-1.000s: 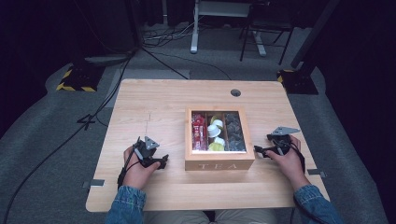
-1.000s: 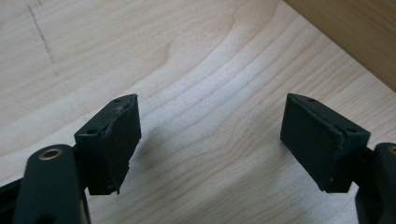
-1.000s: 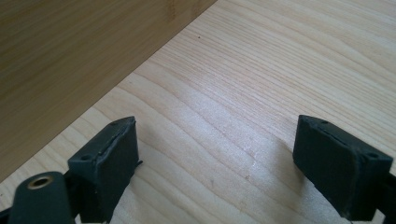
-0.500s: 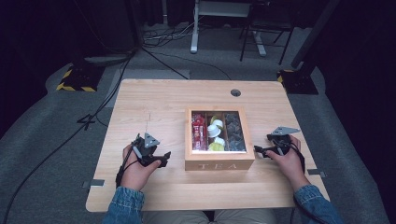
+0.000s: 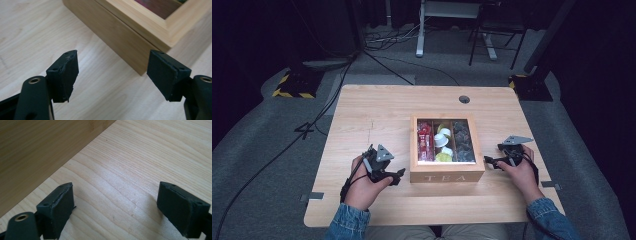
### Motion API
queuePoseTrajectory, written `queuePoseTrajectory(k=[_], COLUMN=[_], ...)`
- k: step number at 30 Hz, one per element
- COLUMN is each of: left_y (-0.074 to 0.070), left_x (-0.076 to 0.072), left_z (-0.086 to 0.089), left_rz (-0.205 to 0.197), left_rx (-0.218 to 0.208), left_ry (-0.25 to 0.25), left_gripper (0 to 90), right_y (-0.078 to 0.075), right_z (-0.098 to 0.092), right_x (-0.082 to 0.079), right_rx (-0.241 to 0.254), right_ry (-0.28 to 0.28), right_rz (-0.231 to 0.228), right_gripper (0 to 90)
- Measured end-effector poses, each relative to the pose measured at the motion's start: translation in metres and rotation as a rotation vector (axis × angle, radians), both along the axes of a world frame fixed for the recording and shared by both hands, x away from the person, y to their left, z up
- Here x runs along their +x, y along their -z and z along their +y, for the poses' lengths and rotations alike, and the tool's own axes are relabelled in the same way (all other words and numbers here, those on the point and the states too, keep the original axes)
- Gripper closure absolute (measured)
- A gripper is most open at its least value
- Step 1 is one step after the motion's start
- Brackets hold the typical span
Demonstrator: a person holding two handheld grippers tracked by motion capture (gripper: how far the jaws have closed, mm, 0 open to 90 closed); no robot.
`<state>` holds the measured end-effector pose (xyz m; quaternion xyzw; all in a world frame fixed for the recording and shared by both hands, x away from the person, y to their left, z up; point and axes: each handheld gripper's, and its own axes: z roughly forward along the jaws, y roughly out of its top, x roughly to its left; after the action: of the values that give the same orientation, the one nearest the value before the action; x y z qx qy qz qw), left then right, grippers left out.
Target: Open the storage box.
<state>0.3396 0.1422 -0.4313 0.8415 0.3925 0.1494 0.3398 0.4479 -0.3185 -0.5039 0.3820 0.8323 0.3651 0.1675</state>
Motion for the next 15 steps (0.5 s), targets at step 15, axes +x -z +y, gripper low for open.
queuePoseTrajectory(k=[15], left_y=[0.0038], left_x=[-0.004], left_z=[-0.0096], left_rz=[0.056], left_rx=[-0.033], left_ry=[0.053], left_gripper=[32.5], right_y=[0.0], right_z=[0.0], right_x=[0.0], right_rx=[0.0], right_ry=[0.0], right_rz=[0.0], right_gripper=[13.8])
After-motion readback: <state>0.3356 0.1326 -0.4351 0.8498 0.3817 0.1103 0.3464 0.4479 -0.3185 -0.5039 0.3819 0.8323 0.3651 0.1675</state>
